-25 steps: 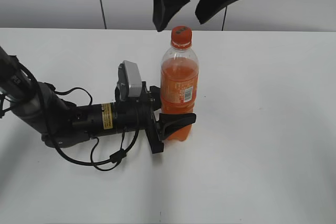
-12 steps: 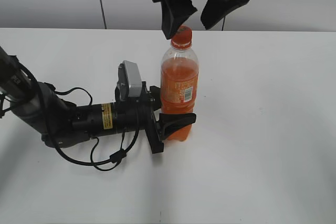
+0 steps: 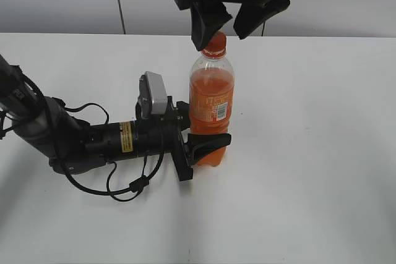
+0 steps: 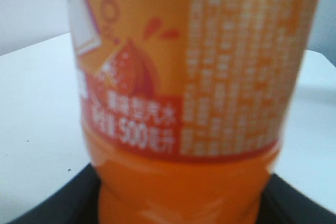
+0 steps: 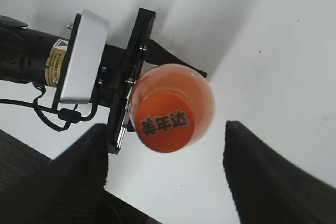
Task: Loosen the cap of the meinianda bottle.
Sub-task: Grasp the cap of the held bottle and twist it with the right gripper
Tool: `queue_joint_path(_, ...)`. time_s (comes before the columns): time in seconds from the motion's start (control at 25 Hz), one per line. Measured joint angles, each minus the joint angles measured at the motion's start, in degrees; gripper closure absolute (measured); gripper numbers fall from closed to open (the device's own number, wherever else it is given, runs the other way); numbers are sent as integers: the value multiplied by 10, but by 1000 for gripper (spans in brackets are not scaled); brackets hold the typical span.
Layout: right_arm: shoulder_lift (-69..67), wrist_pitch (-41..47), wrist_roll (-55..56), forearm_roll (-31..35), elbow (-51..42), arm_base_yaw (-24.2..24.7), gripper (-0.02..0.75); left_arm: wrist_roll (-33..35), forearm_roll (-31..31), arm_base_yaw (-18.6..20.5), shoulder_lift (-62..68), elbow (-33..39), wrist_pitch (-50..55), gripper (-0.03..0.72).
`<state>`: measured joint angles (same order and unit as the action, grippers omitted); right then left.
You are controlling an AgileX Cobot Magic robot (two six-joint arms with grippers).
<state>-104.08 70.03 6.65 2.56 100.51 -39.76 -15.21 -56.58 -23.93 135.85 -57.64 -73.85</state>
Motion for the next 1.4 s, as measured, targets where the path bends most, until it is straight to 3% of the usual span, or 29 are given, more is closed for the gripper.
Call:
queue_joint_path(1.12,-19,-6,-6,0,0,0,237,0,0,0,0,0,0,293)
queue_joint_path(1.4,-22,-6,-6,1,0,0,301,0,0,0,0,0,0,293)
